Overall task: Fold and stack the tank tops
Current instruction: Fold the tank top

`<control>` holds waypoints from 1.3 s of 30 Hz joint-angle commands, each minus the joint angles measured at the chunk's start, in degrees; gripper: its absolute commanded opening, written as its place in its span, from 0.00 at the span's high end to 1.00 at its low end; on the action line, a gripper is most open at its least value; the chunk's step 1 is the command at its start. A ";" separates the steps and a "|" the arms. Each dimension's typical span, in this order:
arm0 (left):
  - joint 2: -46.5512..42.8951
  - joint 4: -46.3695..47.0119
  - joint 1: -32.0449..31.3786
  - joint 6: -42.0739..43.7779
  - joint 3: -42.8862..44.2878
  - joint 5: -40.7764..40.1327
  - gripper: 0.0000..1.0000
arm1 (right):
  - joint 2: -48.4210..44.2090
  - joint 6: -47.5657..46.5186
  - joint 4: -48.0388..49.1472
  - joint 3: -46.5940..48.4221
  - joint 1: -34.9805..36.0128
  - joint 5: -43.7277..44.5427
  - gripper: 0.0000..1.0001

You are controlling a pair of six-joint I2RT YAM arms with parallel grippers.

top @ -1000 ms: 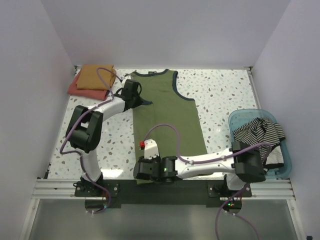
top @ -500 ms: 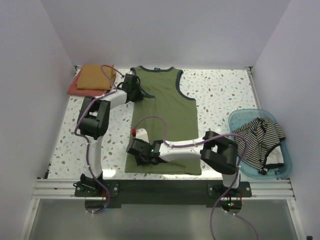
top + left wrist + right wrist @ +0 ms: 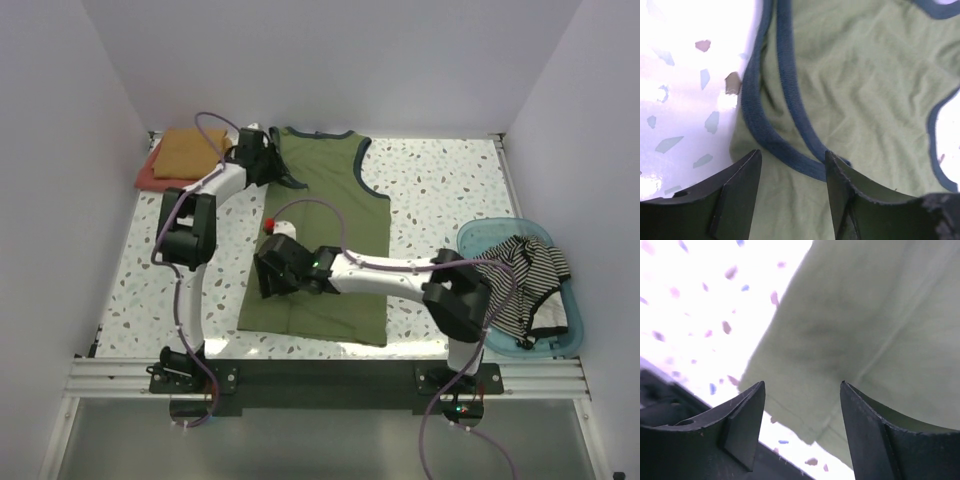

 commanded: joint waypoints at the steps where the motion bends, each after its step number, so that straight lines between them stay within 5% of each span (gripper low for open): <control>1: -10.22 3.24 0.36 1.64 1.75 2.60 0.39 | -12.19 -4.03 -3.99 3.24 -5.33 1.16 0.35; 9: -26.31 9.66 -3.14 -1.08 -14.31 3.39 0.38 | -14.75 -9.75 -11.38 2.19 -31.52 -8.67 0.42; 15: -39.92 15.63 -16.93 -2.93 -35.04 3.40 0.45 | -3.69 -15.03 -10.15 9.27 -48.13 -12.18 0.52; 25: -38.72 15.03 -42.85 -3.19 -43.87 0.06 0.49 | 11.96 -17.40 -12.53 20.29 -53.16 -9.55 0.55; 39: -26.42 8.63 -57.73 -2.75 -35.79 -5.29 0.48 | 16.27 -18.72 -11.56 18.80 -54.40 -9.20 0.56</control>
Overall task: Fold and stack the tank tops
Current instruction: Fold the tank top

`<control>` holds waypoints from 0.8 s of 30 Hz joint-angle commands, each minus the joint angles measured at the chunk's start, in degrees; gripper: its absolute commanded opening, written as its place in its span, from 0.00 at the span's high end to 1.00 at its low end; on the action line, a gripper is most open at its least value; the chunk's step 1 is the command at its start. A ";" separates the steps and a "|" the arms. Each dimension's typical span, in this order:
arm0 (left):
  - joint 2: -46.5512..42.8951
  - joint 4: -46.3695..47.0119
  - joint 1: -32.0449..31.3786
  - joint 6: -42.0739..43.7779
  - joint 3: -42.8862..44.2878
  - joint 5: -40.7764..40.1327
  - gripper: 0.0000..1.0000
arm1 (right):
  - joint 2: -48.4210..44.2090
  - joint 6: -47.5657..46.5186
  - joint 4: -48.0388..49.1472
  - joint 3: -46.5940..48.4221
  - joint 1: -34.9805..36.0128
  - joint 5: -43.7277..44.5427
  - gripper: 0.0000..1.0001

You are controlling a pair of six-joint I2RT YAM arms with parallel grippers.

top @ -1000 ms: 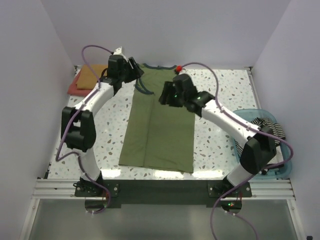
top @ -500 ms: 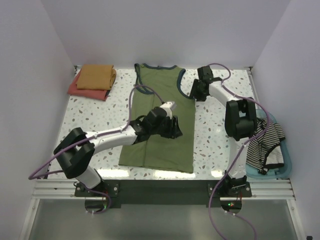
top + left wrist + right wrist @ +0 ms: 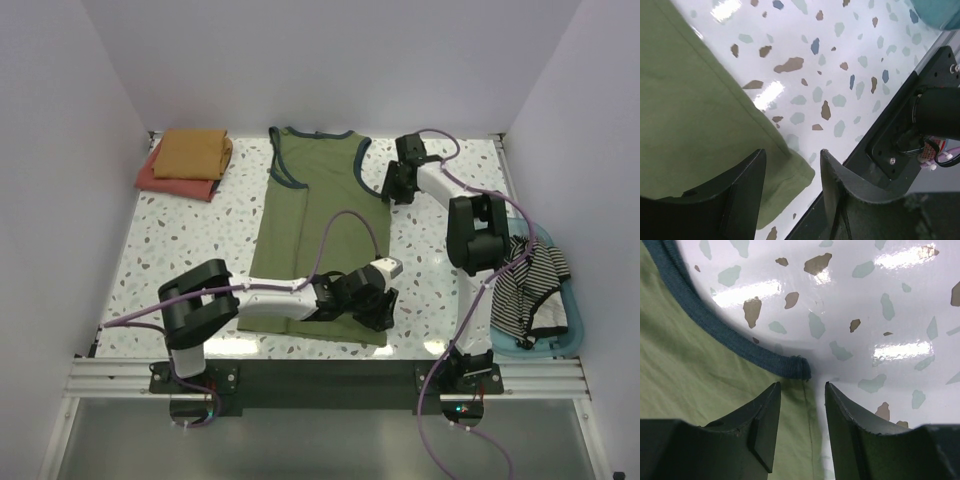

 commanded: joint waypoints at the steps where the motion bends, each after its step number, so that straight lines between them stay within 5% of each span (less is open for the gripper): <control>1: 1.63 -3.23 -2.70 0.02 3.89 -3.88 0.48 | 1.11 -1.50 0.29 0.15 -0.70 -0.61 0.56; 21: 6.11 -7.72 -8.76 -0.77 6.09 -7.58 0.53 | 0.85 -0.62 3.71 -3.27 -1.58 -3.42 0.59; 24: 6.47 -8.07 -8.77 -1.21 6.00 -8.28 0.70 | 0.76 -0.53 4.24 -3.80 -1.66 -3.43 0.64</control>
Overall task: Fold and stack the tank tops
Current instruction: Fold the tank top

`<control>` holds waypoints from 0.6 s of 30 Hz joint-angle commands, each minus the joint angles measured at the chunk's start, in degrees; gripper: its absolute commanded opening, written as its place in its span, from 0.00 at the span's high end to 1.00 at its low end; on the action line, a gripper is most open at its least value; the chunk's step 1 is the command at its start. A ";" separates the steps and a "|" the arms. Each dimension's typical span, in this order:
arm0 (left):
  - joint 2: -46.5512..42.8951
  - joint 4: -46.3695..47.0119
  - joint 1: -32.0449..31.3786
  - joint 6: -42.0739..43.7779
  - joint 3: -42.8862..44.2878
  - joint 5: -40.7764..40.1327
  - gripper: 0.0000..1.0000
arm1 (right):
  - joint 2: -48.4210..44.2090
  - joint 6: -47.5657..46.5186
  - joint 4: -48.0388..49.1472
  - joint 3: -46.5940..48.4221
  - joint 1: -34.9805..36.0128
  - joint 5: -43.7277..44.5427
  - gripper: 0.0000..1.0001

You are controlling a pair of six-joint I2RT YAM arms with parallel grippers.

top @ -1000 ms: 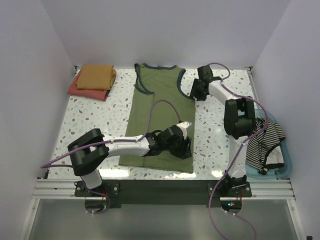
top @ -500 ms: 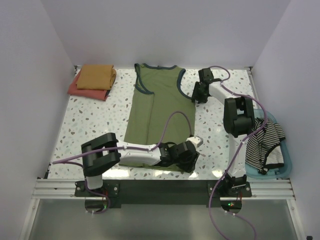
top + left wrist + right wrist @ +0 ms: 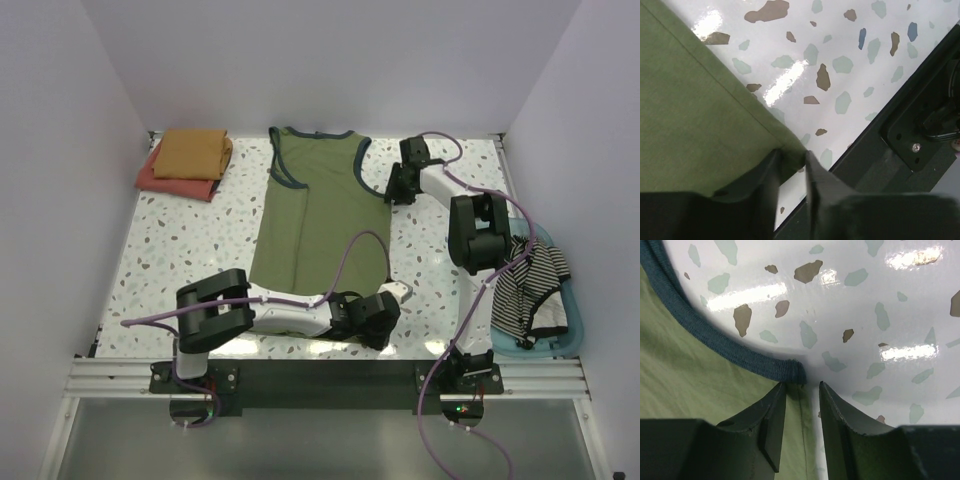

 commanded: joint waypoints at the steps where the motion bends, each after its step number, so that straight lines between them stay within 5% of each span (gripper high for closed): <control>1: 0.81 -1.10 -0.50 -0.86 1.00 -2.07 0.76 | -0.25 -0.20 0.97 -1.97 -0.29 -1.51 0.65; 4: -1.12 -0.23 -0.85 -1.83 -0.32 -2.08 1.00 | -0.42 -0.11 1.32 -2.49 -0.37 -1.24 0.66; 12: -9.48 4.96 -1.12 -6.57 -7.97 -0.50 1.00 | -0.78 0.59 2.37 -3.29 -0.37 -1.33 0.73; 18: -10.80 8.13 -1.21 -7.54 -9.03 0.73 1.00 | -1.39 0.85 2.20 -3.81 -0.29 -0.36 0.93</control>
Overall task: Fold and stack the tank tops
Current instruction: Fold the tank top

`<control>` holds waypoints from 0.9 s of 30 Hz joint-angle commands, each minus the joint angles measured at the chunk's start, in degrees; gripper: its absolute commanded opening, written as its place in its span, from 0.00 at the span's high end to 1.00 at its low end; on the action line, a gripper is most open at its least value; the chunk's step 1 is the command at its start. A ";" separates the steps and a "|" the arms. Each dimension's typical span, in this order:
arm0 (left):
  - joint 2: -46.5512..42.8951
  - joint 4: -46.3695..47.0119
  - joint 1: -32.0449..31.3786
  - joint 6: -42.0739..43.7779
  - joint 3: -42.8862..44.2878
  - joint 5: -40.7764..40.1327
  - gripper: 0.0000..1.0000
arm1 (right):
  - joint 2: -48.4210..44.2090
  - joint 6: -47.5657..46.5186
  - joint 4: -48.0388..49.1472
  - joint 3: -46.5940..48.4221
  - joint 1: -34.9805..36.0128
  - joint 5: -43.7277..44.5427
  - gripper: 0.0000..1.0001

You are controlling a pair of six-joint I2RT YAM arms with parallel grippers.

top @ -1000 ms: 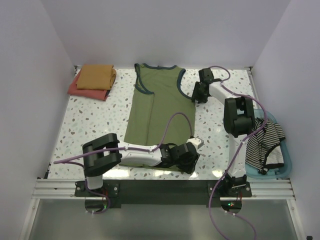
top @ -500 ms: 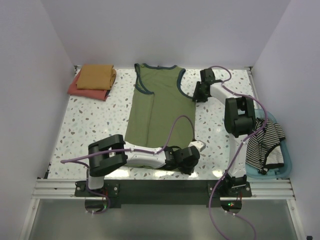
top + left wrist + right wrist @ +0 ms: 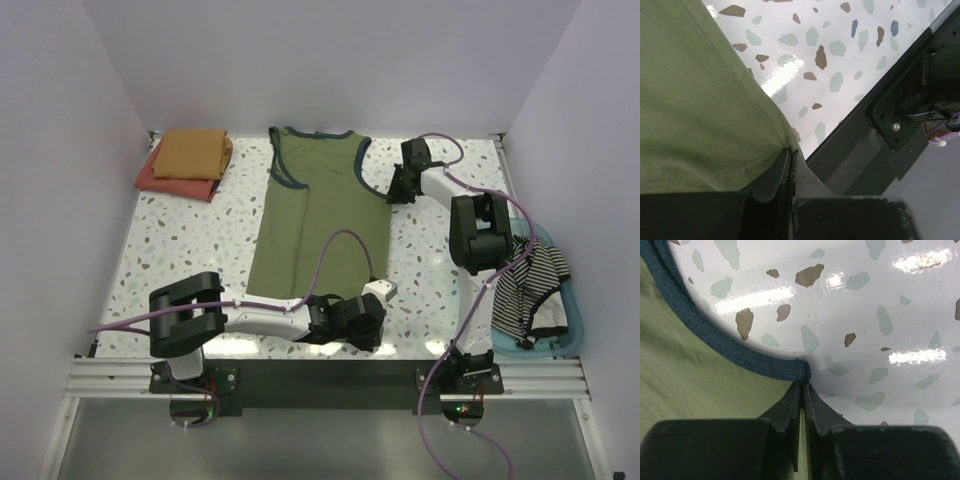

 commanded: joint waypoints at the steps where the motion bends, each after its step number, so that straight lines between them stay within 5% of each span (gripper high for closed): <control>1: -2.23 6.07 -0.68 -1.77 -0.42 2.30 1.00 | -1.15 0.04 -1.23 -1.74 -0.05 0.84 0.96; 16: -6.00 15.92 -1.47 -3.53 -3.83 5.48 1.00 | -8.35 -0.75 -4.58 -2.09 -1.54 4.98 1.00; 27: -21.03 10.39 -0.51 -11.35 -17.62 -8.58 1.00 | -8.72 3.38 -4.31 2.47 4.08 1.10 1.00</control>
